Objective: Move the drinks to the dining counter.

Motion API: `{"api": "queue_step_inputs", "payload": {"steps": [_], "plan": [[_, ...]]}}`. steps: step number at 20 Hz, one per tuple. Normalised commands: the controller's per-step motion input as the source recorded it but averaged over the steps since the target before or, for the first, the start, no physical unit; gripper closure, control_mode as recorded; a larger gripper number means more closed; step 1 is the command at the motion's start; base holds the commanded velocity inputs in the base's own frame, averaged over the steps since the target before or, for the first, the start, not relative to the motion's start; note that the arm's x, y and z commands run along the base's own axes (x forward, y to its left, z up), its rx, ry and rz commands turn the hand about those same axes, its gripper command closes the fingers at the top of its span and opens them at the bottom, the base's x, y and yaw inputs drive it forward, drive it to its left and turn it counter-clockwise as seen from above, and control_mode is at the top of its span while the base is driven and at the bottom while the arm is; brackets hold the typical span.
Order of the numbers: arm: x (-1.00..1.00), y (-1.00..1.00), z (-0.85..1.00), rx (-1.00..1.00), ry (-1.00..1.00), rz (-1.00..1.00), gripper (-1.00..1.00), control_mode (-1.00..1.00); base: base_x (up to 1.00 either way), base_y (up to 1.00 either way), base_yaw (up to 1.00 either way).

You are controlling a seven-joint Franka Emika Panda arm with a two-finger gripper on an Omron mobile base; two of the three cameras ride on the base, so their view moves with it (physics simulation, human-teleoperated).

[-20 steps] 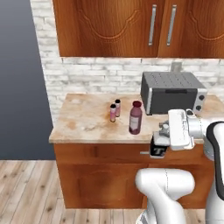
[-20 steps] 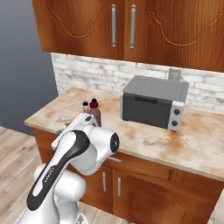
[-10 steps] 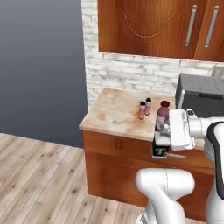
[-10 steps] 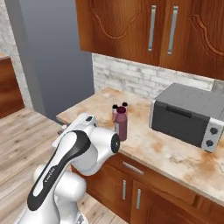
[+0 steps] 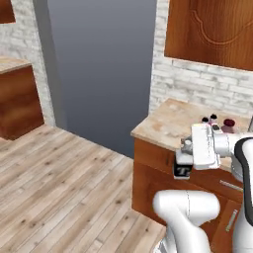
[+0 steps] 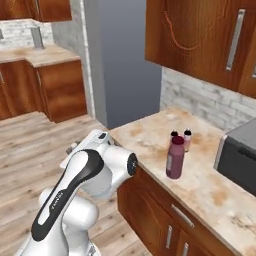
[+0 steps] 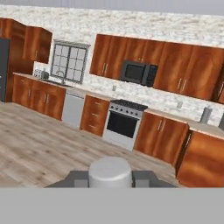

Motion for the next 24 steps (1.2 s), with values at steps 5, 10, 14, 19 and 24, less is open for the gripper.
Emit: {"api": "queue_step_inputs", "payload": {"steps": [5, 10, 14, 19, 24], "plan": [[0.0, 0.0, 0.0, 0.0, 0.0, 0.0, 1.0, 1.0, -0.02, 0.06, 0.56], [0.0, 0.0, 0.0, 0.0, 0.0, 0.0, 1.0, 1.0, -0.04, 0.06, 0.56], [0.0, 0.0, 0.0, 0.0, 0.0, 0.0, 1.0, 1.0, -0.07, 0.05, 0.58], [0.0, 0.0, 0.0, 0.0, 0.0, 0.0, 1.0, 1.0, -0.08, 0.12, 0.58], [0.0, 0.0, 0.0, 0.0, 0.0, 0.0, 1.0, 1.0, -0.08, 0.19, 0.62]]}}
